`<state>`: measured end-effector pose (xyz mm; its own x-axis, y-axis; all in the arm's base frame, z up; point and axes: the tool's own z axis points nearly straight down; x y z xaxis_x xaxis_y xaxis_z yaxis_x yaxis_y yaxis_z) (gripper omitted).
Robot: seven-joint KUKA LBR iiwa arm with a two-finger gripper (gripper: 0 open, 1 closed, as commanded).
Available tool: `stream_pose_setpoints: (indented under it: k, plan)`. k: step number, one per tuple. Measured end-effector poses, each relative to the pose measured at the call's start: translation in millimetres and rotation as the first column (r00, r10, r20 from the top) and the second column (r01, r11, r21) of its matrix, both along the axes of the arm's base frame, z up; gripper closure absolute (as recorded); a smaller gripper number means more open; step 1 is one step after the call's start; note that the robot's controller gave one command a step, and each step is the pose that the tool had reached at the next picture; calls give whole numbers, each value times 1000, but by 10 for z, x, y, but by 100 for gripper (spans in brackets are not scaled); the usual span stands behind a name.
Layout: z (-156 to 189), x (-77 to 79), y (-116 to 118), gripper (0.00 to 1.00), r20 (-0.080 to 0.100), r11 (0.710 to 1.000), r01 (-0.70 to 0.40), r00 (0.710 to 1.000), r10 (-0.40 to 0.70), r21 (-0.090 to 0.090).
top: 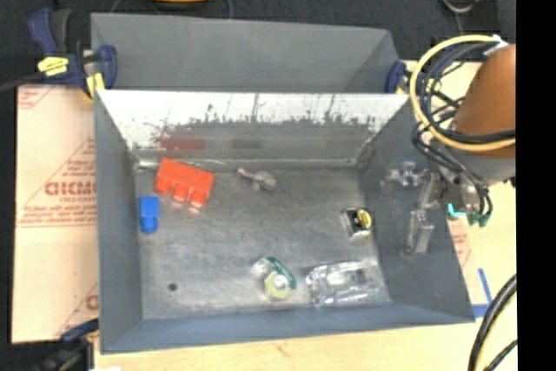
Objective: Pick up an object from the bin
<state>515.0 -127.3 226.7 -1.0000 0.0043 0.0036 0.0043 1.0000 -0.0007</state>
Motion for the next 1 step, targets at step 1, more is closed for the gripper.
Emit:
stream_pose_setpoints:
  k: [1]
  plan:
    - [-1504, -358, 396, 0, 20, 947, -322, 947, 322, -11]
